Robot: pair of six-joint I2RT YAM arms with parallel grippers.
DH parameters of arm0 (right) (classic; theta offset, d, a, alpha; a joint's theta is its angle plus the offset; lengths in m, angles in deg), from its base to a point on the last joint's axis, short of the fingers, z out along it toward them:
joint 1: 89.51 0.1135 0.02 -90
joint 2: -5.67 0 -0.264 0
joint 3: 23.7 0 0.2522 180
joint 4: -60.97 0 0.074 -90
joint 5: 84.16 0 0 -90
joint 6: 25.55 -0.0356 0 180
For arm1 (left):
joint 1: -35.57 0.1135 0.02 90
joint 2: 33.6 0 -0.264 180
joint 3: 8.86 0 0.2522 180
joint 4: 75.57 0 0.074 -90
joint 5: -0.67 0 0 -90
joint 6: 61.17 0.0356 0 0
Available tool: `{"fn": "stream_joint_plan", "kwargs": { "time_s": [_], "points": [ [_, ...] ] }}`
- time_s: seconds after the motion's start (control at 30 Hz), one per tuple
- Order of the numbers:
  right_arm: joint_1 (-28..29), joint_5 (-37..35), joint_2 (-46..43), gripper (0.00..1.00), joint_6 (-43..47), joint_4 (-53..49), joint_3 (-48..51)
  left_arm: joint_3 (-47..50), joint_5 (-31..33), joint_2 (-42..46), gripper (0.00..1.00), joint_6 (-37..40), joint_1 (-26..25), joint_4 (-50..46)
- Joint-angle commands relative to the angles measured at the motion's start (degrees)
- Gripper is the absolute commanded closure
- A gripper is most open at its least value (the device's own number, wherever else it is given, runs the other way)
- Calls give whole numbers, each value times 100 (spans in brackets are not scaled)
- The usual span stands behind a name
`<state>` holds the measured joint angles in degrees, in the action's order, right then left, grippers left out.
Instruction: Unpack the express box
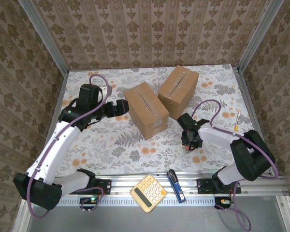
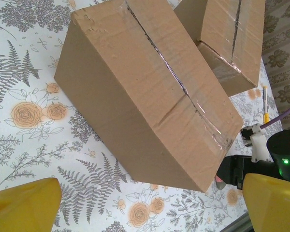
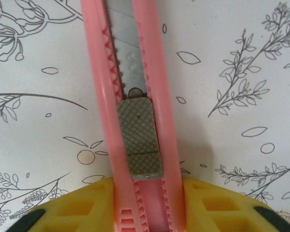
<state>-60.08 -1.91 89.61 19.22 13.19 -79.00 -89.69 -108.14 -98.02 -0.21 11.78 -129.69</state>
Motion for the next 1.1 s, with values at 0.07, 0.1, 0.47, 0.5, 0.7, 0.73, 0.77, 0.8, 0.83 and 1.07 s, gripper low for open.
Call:
{"fn": "stream_joint_plan", "kwargs": {
  "time_s": [0.07, 0.1, 0.47, 0.5, 0.7, 0.73, 0.77, 0.8, 0.83, 1.07],
  "points": [
    [20, 144, 36, 75, -82, 204, 174, -173, -129, 145, 3, 133, -67, 26],
    [17, 138, 10, 75, -70, 182, 166, -151, -132, 141, 3, 138, -81, 42],
    [21, -219, -1327, 78, 358, -648, -283, -323, -309, -284, 6, 179, -680, 416],
    [19, -242, -1509, 78, 418, -727, -333, -347, -352, -334, 6, 174, -726, 491],
    [36, -58, -2734, 79, 1042, -1000, -715, -654, -616, -851, 7, 50, -1127, 995],
    [52, 103, -2902, 79, 1214, -954, -760, -736, -670, -975, 7, 23, -1214, 1093],
    [67, 336, -3037, 79, 1403, -869, -801, -829, -735, -1097, 7, -1, -1312, 1185],
    [86, 559, -3135, 79, 1576, -776, -828, -924, -786, -1218, 7, -23, -1388, 1261],
    [111, 769, -3223, 79, 1744, -679, -872, -1031, -832, -1351, 7, -34, -1492, 1334],
    [262, 1439, -3331, 80, 2268, -269, -1186, -1588, -894, -2079, 8, -229, -2018, 1837]
  ]
}}
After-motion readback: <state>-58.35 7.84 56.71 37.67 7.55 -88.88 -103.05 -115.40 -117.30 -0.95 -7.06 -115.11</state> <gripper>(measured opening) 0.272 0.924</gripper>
